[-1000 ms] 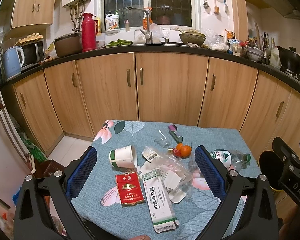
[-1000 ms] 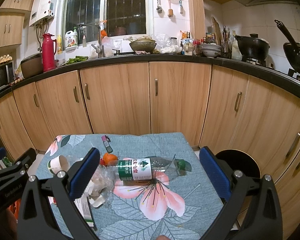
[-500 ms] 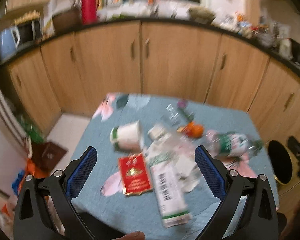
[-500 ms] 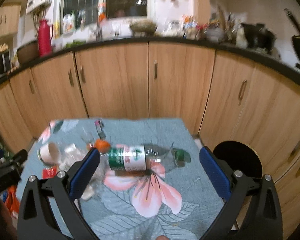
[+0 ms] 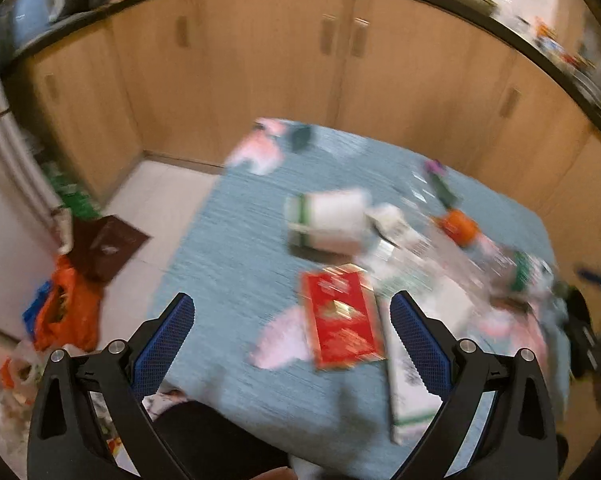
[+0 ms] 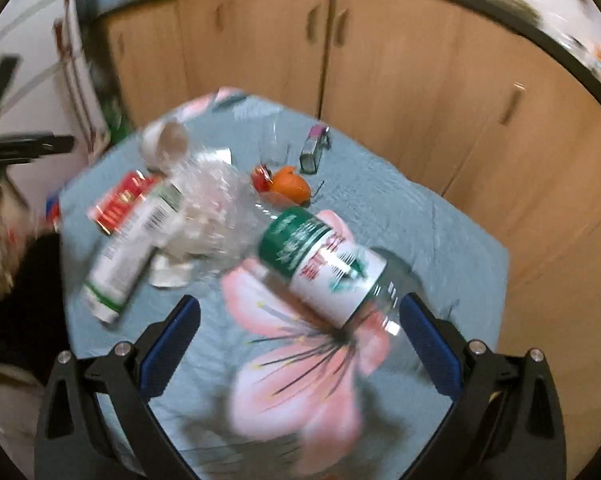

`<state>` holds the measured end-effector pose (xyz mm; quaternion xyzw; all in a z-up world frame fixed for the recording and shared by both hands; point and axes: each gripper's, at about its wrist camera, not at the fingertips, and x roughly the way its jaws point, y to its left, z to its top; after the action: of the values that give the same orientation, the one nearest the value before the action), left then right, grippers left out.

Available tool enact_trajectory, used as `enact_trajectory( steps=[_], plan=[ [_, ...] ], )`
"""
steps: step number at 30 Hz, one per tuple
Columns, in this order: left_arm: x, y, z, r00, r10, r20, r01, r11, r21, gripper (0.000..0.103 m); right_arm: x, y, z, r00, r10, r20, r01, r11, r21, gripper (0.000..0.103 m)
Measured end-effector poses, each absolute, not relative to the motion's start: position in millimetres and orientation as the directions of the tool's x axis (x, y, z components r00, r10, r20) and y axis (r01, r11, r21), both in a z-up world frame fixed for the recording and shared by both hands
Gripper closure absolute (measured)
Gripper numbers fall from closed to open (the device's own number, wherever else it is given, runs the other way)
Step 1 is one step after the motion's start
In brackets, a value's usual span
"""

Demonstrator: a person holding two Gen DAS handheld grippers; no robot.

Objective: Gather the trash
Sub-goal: 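Grasp the white ointment box with the left tool while the right tool grasps the water bottle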

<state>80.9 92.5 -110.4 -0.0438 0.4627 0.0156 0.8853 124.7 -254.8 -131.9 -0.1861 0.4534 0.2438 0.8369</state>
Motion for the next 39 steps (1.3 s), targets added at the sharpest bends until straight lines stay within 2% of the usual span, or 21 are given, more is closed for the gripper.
enact_trajectory(
  steps=[4,7,10,12,13,15,18,20,24,31,32,33,34,36,39],
  plan=[
    [70.1,57.0,-121.4,0.506,-0.136,-0.852,0.078,0.991,-0.112,0.008,162.5,-243.8,-159.4,0.336,0.181,-0.924,-0.661,0.744,-0.095,0.003],
    [67.4,46.2,-128.3,0.489,-0.134,-0.862,0.098,0.990,-0.098,0.008,173.6,-239.8,-175.0,0.316,0.110,-0.943,-0.696,0.702,-0.151,0.003],
    [69.6,48.2,-132.7,0.475,-0.133,-0.870,0.080,0.991,-0.108,0.008,176.9,-239.3,-179.5,0.292,0.097,-0.952,-0.715,0.683,-0.150,0.005],
    [71.0,48.5,-135.0,0.475,-0.129,-0.871,0.073,0.992,-0.106,0.008,182.6,-240.2,-190.5,0.271,0.044,-0.962,-0.723,0.669,-0.173,0.019],
    [71.1,46.8,-137.2,0.468,-0.128,-0.874,0.075,0.992,-0.105,0.008,184.9,-240.8,-196.1,0.256,0.025,-0.966,-0.726,0.665,-0.175,0.021],
    [72.7,43.6,-145.3,0.426,-0.163,-0.890,0.086,0.986,-0.140,0.008,185.7,-238.9,-215.2,0.225,-0.035,-0.974,-0.748,0.634,-0.196,0.034],
    [69.8,35.9,-159.7,0.359,-0.213,-0.909,0.099,0.977,-0.190,0.008,184.4,-244.6,-207.3,0.156,0.054,-0.986,-0.742,0.666,-0.081,0.038],
    [65.4,27.1,-167.5,0.354,-0.188,-0.916,0.104,0.981,-0.161,0.008,172.7,-250.3,-201.1,0.149,0.096,-0.984,-0.745,0.666,-0.048,0.039],
    [63.0,3.0,-183.4,0.303,-0.206,-0.930,0.140,0.975,-0.171,0.008,138.3,-274.5,-187.3,0.208,0.158,-0.965,-0.703,0.710,-0.035,0.039],
    [68.1,-31.4,-218.7,0.251,-0.139,-0.958,0.077,0.989,-0.123,0.010,66.6,-336.0,-149.7,0.359,0.328,-0.873,-0.556,0.827,0.082,0.039],
    [66.9,-33.9,-216.7,0.274,-0.125,-0.954,0.074,0.991,-0.108,0.025,58.3,-347.1,-142.0,0.381,0.342,-0.859,-0.531,0.842,0.100,0.039],
    [66.2,-34.8,-213.7,0.299,-0.104,-0.949,0.061,0.994,-0.090,0.034,53.0,-353.9,-139.5,0.398,0.355,-0.846,-0.510,0.852,0.118,0.039],
    [65.3,-31.5,-210.1,0.317,-0.108,-0.942,0.039,0.994,-0.101,0.052,48.2,-358.2,-137.5,0.417,0.368,-0.831,-0.490,0.861,0.136,0.039],
    [68.0,-19.8,-208.5,0.311,-0.184,-0.932,-0.001,0.981,-0.194,0.055,46.8,-369.0,-127.5,0.450,0.389,-0.804,-0.457,0.874,0.167,0.039],
    [65.5,-6.7,-203.8,0.329,-0.205,-0.922,-0.041,0.972,-0.230,0.056,39.7,-377.2,-123.5,0.501,0.410,-0.762,-0.408,0.889,0.210,0.039]
  ],
)
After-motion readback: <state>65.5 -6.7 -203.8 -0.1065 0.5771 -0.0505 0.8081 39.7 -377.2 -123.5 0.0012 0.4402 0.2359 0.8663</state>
